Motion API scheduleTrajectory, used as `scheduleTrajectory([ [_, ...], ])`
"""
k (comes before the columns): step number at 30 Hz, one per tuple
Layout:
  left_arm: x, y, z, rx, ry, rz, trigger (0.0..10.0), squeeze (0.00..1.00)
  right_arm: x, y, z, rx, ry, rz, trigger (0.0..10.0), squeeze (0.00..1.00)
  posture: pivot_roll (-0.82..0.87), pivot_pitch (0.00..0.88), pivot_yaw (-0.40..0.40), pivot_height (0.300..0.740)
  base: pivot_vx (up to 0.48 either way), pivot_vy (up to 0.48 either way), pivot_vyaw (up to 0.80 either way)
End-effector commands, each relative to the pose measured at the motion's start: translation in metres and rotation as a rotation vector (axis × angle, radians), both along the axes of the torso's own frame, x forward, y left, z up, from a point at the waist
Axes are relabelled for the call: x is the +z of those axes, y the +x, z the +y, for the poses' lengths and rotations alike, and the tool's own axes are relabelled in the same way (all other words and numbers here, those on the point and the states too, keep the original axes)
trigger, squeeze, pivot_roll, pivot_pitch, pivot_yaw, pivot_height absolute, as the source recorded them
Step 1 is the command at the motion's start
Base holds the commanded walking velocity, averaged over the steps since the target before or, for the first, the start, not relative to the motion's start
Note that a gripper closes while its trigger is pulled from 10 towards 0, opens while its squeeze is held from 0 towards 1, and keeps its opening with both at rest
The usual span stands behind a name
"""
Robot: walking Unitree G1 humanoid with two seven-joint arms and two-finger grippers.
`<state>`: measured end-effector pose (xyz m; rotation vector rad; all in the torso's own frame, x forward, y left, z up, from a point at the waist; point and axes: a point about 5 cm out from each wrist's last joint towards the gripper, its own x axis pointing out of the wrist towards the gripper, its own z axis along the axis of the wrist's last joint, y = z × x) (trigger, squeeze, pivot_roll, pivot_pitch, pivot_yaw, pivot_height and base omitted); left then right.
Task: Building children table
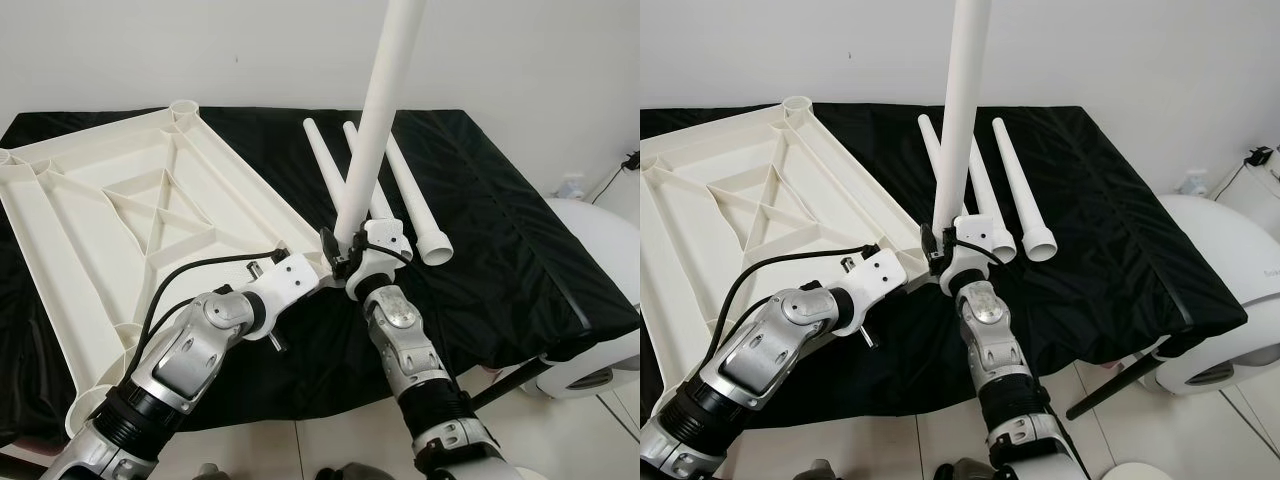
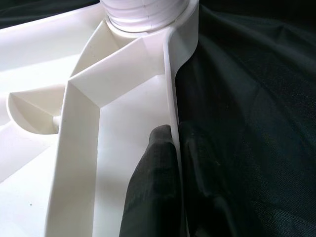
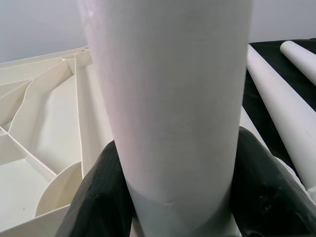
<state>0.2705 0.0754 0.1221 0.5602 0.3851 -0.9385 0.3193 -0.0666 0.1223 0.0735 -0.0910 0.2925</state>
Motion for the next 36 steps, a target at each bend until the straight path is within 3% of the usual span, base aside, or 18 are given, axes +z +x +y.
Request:
scheduleTrajectory([
  [1, -0.012, -0.015, -0.015, -0.09, -0.009, 0.075, 10.0, 0.0, 0.008, 0.001, 0.002, -0.008, 0.011, -0.02, 10.0, 0.0, 0.04, 0.0, -0.091, 0.74, 0.0, 0.0, 0.0],
  [5, -0.012, -0.015, -0.015, -0.089, -0.008, 0.075, 10.0, 0.0, 0.008, 0.002, -0.001, -0.018, 0.009, -0.014, 10.0, 0.0, 0.04, 0.0, -0.091, 0.74, 0.0, 0.0, 0.0],
  [6, -0.012, -0.015, -0.015, -0.088, -0.008, 0.075, 10.0, 0.0, 0.008, 0.003, -0.006, -0.029, 0.015, -0.008, 10.0, 1.0, 0.04, 0.0, -0.093, 0.74, 0.0, 0.0, 0.0],
  [14, -0.012, -0.014, -0.015, -0.088, -0.009, 0.072, 10.0, 0.0, 0.006, 0.002, -0.018, -0.026, -0.01, -0.011, 10.0, 1.0, 0.03, 0.0, -0.09, 0.74, 0.0, 0.0, 0.0],
  [20, -0.012, -0.013, -0.016, -0.089, -0.009, 0.069, 10.0, 0.0, 0.006, -0.002, -0.031, 0.078, -0.038, -0.038, 10.0, 1.0, 0.03, 0.0, -0.091, 0.74, 0.0, 0.0, 0.0],
  [21, -0.012, -0.013, -0.016, -0.089, -0.009, 0.069, 10.0, 0.0, 0.005, -0.003, -0.034, 0.112, -0.048, -0.044, 10.0, 0.81, 0.03, 0.0, -0.092, 0.74, 0.0, 0.0, 0.0],
  [22, -0.012, -0.013, -0.016, -0.088, -0.008, 0.068, 10.0, 0.0, 0.005, -0.003, -0.036, 0.133, -0.054, -0.048, 10.0, 0.81, 0.03, 0.0, -0.092, 0.74, 0.0, 0.0, 0.0],
  [23, -0.012, -0.013, -0.016, -0.089, -0.008, 0.068, 10.0, 0.0, 0.005, -0.003, -0.039, 0.177, -0.057, -0.051, 10.0, 0.0, 0.03, 0.0, -0.092, 0.74, 0.0, 0.0, 0.0],
  [30, -0.013, -0.013, -0.017, -0.097, -0.008, 0.068, 10.0, 0.0, 0.002, -0.003, -0.053, 0.371, -0.074, -0.06, 10.0, 0.0, 0.03, 0.0, -0.086, 0.74, 0.0, 0.0, 0.0],
  [36, -0.012, -0.012, -0.018, -0.104, -0.005, 0.063, 10.0, 0.0, -0.003, 0.005, -0.063, 0.438, -0.121, -0.029, 10.0, 0.0, 0.04, 0.0, -0.083, 0.74, 0.0, 0.0, 0.0],
])
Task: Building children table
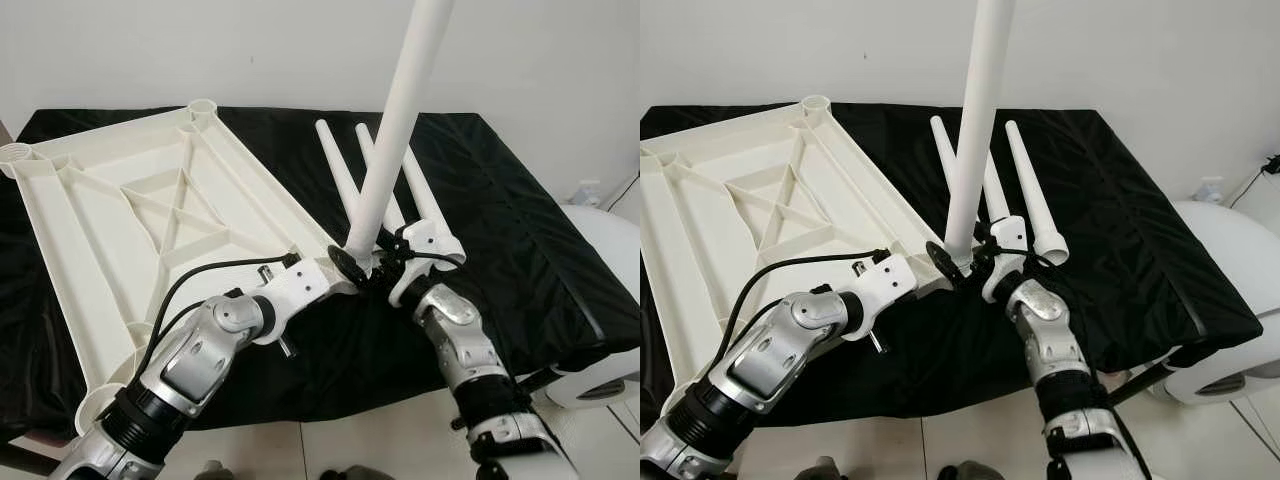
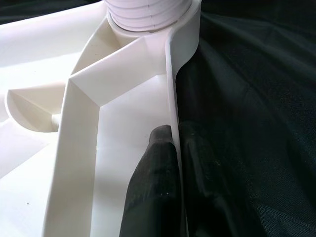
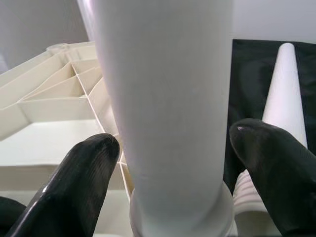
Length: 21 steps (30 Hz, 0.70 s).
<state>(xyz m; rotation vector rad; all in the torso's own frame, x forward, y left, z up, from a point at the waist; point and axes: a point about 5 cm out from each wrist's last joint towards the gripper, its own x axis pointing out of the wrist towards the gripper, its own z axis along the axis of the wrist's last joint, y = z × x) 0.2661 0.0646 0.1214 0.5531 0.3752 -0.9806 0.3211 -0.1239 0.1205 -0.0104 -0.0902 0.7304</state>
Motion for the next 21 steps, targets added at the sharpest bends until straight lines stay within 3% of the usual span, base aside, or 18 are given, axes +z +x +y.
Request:
scheduleTrajectory([
  [1, -0.011, -0.008, -0.007, -0.065, 0.01, 0.055, 10.0, 0.0, -0.001, 0.004, -0.006, 0.005, -0.022, -0.003, 10.0, 0.0, 0.04, 0.0, -0.083, 0.74, 0.0, 0.0, 0.0],
  [13, -0.01, -0.006, -0.008, -0.067, 0.011, 0.049, 10.0, 0.0, 0.002, 0.02, -0.008, 0.05, -0.062, -0.009, 10.0, 0.0, 0.05, 0.0, -0.084, 0.74, 0.0, 0.0, 0.0],
  [15, -0.009, -0.006, -0.007, -0.06, 0.011, 0.047, 10.0, 0.0, 0.002, 0.023, -0.008, 0.063, -0.07, -0.008, 0.0, 0.0, 0.05, 0.0, -0.088, 0.74, 0.0, 0.0, 0.0],
  [21, -0.009, -0.007, -0.007, -0.058, 0.007, 0.049, 10.0, 0.0, 0.0, 0.022, -0.009, 0.091, -0.069, 0.002, 0.0, 0.0, 0.06, 0.0, -0.089, 0.74, 0.0, 0.0, 0.0],
])
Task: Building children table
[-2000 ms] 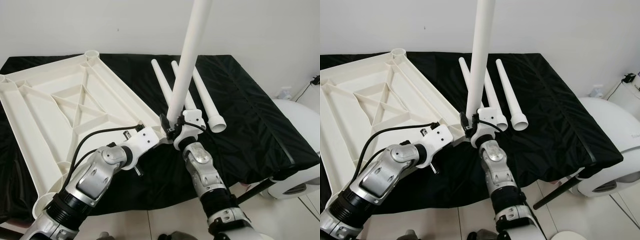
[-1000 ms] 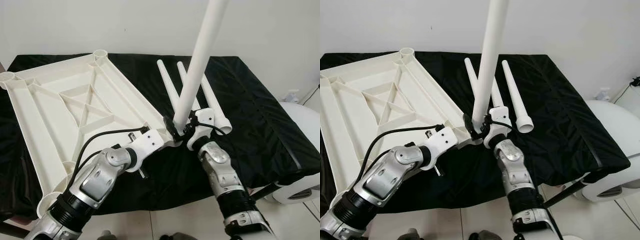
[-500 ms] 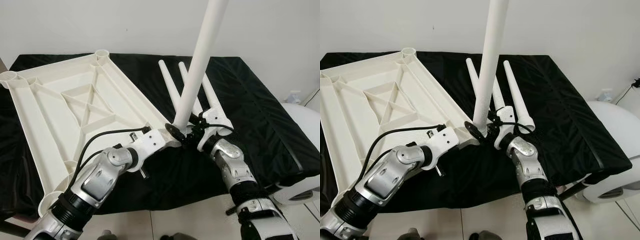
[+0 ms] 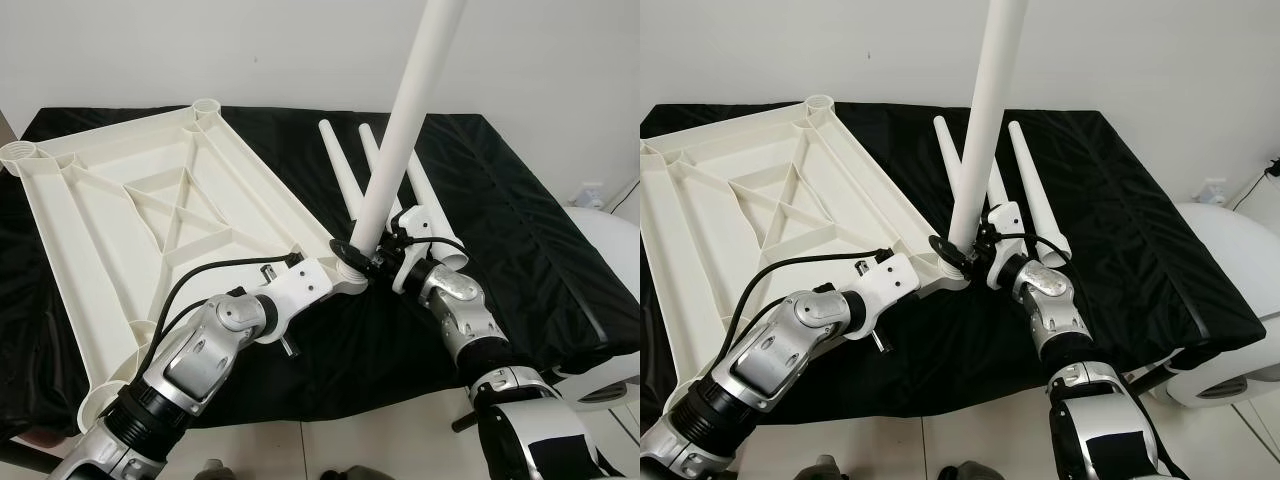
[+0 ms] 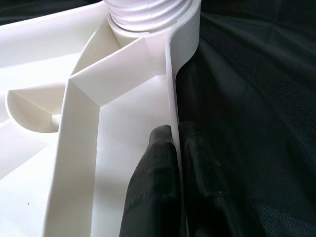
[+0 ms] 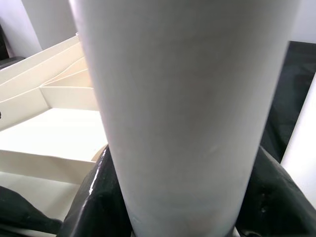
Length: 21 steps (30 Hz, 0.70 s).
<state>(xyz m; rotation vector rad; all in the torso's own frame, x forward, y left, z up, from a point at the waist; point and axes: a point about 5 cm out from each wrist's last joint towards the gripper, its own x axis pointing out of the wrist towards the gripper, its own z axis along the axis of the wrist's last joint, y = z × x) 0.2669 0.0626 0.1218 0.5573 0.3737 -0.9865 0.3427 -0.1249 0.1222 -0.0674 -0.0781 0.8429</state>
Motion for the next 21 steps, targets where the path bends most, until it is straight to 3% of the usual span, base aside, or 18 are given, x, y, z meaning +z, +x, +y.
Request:
scheduleTrajectory([
  [1, -0.009, -0.008, -0.005, -0.049, 0.004, 0.051, 10.0, 0.0, -0.003, 0.0, -0.009, -0.007, -0.007, 0.018, 0.0, 0.0, 0.05, 0.0, -0.089, 0.74, 0.0, 0.0, 0.0],
  [8, -0.009, -0.008, -0.005, -0.046, 0.001, 0.053, 10.0, 0.0, -0.005, -0.004, -0.01, 0.017, -0.001, 0.024, 0.0, 0.0, 0.05, 0.0, -0.089, 0.74, 0.0, 0.0, 0.0],
  [9, -0.009, -0.008, -0.005, -0.045, 0.001, 0.053, 10.0, 0.0, -0.006, -0.005, -0.009, 0.016, 0.0, 0.021, 10.0, 0.0, 0.05, 0.0, -0.088, 0.74, 0.0, 0.0, 0.0],
  [21, -0.009, -0.009, -0.007, -0.052, -0.004, 0.057, 10.0, 0.0, -0.002, -0.015, 0.015, -0.026, 0.081, -0.015, 10.0, 0.0, 0.04, 0.0, -0.084, 0.74, 0.0, 0.0, 0.0],
])
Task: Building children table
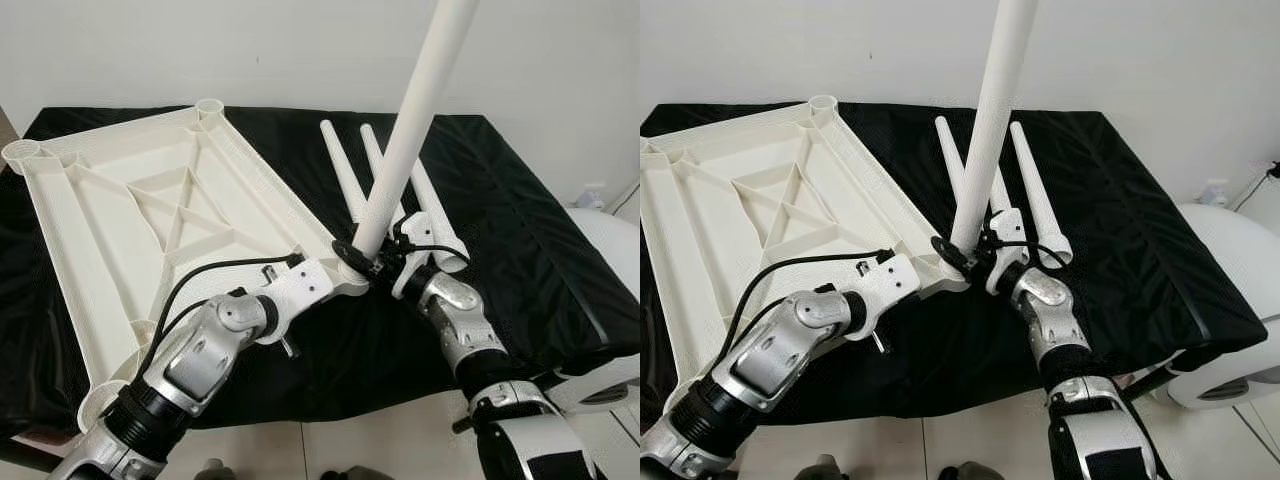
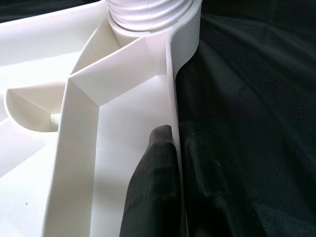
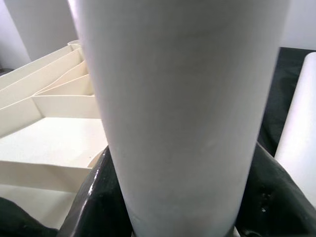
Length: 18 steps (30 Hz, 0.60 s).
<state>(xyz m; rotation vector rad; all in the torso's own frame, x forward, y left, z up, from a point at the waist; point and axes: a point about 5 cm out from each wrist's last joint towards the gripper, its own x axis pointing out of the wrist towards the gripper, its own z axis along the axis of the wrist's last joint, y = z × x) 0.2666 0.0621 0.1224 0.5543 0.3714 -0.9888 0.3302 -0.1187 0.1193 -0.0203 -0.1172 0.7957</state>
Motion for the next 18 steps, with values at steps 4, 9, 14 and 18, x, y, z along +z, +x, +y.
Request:
scheduleTrajectory([
  [4, -0.01, -0.009, -0.007, -0.051, -0.001, 0.06, 10.0, 0.0, 0.003, -0.007, 0.02, -0.013, 0.05, -0.01, 10.0, 0.0, 0.03, 0.0, -0.086, 0.74, 0.0, 0.0, 0.0],
  [9, -0.011, -0.01, -0.009, -0.052, -0.005, 0.066, 10.0, 0.0, 0.007, -0.007, 0.037, -0.159, 0.089, -0.014, 10.0, 0.0, 0.03, 0.0, -0.088, 0.74, 0.0, 0.0, 0.0],
  [14, -0.011, -0.011, -0.01, -0.053, -0.008, 0.067, 10.0, 0.0, 0.009, -0.007, 0.044, -0.232, 0.113, 0.002, 10.0, 0.0, 0.03, 0.0, -0.088, 0.74, 0.0, 0.0, 0.0],
  [18, -0.011, -0.011, -0.01, -0.055, -0.009, 0.068, 10.0, 0.0, 0.013, -0.007, 0.052, -0.343, 0.146, 0.037, 10.0, 0.0, 0.03, 0.0, -0.087, 0.74, 0.0, 0.0, 0.0],
])
